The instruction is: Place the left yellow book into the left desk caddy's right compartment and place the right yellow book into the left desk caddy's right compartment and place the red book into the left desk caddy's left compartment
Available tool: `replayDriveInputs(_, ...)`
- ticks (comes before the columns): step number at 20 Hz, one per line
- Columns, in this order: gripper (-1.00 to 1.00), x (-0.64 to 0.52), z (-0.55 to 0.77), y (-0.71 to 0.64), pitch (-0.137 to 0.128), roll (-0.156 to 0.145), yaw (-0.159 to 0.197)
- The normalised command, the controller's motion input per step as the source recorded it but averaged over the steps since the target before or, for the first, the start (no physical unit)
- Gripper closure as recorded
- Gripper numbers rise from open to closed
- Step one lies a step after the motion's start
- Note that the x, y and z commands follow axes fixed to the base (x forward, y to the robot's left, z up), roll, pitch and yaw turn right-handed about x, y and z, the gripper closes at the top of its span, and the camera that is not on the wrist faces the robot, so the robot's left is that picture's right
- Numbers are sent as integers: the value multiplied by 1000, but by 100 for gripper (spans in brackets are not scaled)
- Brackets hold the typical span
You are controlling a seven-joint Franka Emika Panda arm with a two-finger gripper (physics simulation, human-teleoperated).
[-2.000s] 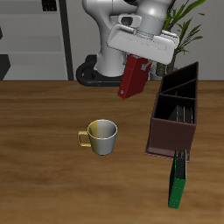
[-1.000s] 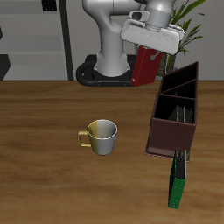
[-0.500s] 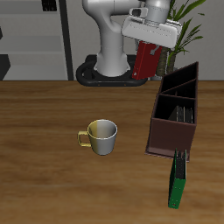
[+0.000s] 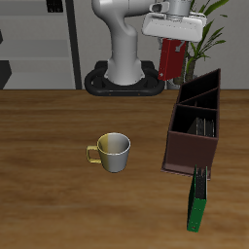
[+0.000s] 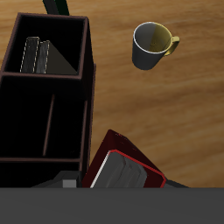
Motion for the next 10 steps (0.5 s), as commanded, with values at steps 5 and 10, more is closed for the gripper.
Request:
replayDriveInputs(5,100,-103,-25,220,21,23,52)
replayDriveInputs(10,100,-76,-188,321,47,87,44)
